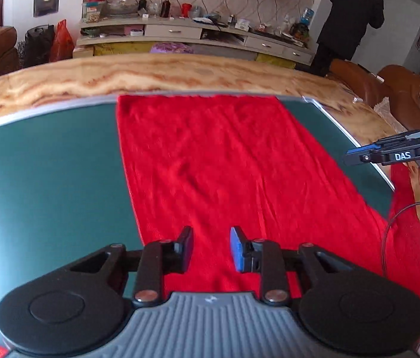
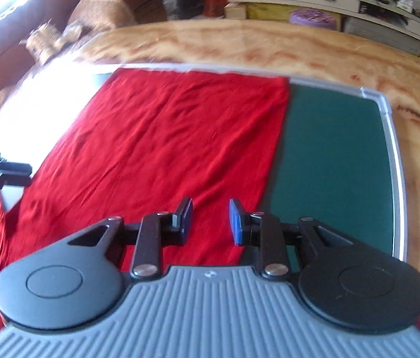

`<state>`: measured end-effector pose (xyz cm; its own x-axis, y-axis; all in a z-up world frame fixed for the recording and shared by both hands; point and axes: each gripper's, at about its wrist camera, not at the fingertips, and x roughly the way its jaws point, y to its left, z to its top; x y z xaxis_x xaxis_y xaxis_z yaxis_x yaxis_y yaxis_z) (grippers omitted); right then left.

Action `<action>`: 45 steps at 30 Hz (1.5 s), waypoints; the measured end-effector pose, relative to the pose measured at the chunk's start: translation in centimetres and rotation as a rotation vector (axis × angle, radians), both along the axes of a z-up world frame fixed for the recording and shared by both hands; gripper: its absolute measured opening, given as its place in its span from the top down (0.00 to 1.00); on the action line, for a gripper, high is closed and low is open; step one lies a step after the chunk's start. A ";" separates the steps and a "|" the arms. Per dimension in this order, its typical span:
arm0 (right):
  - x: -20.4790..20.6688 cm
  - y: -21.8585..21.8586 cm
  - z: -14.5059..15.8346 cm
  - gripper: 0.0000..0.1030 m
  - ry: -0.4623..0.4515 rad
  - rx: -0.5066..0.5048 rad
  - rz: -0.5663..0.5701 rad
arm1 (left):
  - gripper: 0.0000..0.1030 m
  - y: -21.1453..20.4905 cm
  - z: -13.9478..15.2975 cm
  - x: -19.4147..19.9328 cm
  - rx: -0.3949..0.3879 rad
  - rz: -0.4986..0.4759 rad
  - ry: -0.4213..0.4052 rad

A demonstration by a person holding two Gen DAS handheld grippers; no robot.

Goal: Fold clothes

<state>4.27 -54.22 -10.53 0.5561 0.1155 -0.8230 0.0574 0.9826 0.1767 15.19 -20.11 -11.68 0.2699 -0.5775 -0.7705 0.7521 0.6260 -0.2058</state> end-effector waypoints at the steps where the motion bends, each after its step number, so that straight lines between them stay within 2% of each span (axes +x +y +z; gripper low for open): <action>1: -1.3 0.9 -0.3 0.69 0.014 0.005 0.020 | 0.69 0.4 -0.4 -0.6 0.000 0.008 0.006; 4: -4.1 3.1 -1.5 0.69 0.065 0.010 0.060 | 0.70 1.5 -1.3 -1.8 -0.003 0.037 0.018; 7: -5.7 4.0 -2.2 0.69 0.077 -0.023 0.046 | 0.70 2.1 -1.2 -1.7 -0.008 0.065 0.029; 11: -6.5 4.2 -1.2 0.69 0.103 -0.043 0.009 | 0.69 2.7 -0.5 -2.0 0.053 0.091 0.009; 13: -7.4 4.8 -0.3 0.68 0.086 -0.055 0.018 | 0.64 3.3 -0.1 -2.5 0.065 0.105 0.005; 15: -8.5 5.6 0.0 0.62 0.082 -0.065 0.029 | 0.55 4.0 0.1 -3.0 0.049 0.129 0.025; 18: -9.7 6.9 -0.9 0.59 0.121 -0.101 0.048 | 0.55 4.5 -0.5 -4.3 0.075 0.154 0.039; 25: -12.1 7.6 -1.3 0.54 0.141 -0.152 0.030 | 0.55 5.6 -0.3 -6.5 0.128 0.185 -0.039; 27: -13.1 7.9 -0.9 0.54 0.127 -0.163 0.019 | 0.54 6.1 0.6 -7.4 0.108 0.194 -0.063; 30: -15.7 8.8 -0.6 0.54 0.121 -0.156 0.025 | 0.49 6.9 1.9 -10.0 0.035 0.169 -0.063; 32: -17.6 9.7 -0.8 0.54 0.120 -0.147 0.041 | 0.48 6.9 2.0 -12.2 0.009 0.118 -0.051; 38: -20.8 11.9 -1.3 0.54 0.118 -0.151 0.035 | 0.49 6.7 -0.3 -16.5 0.070 0.101 0.001; 41: -21.3 11.8 -1.3 0.54 0.118 -0.159 0.040 | 0.51 6.5 -0.5 -17.8 0.119 0.079 -0.076; 45: -21.2 11.8 -1.3 0.52 0.133 -0.168 0.060 | 0.53 6.9 -0.6 -18.2 0.169 0.073 -0.109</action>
<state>-16.93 -42.45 -11.86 0.4378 0.0001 -0.8991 0.0102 0.9999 0.0051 -3.03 -13.23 -12.27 0.3934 -0.4184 -0.8186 0.7158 0.6981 -0.0128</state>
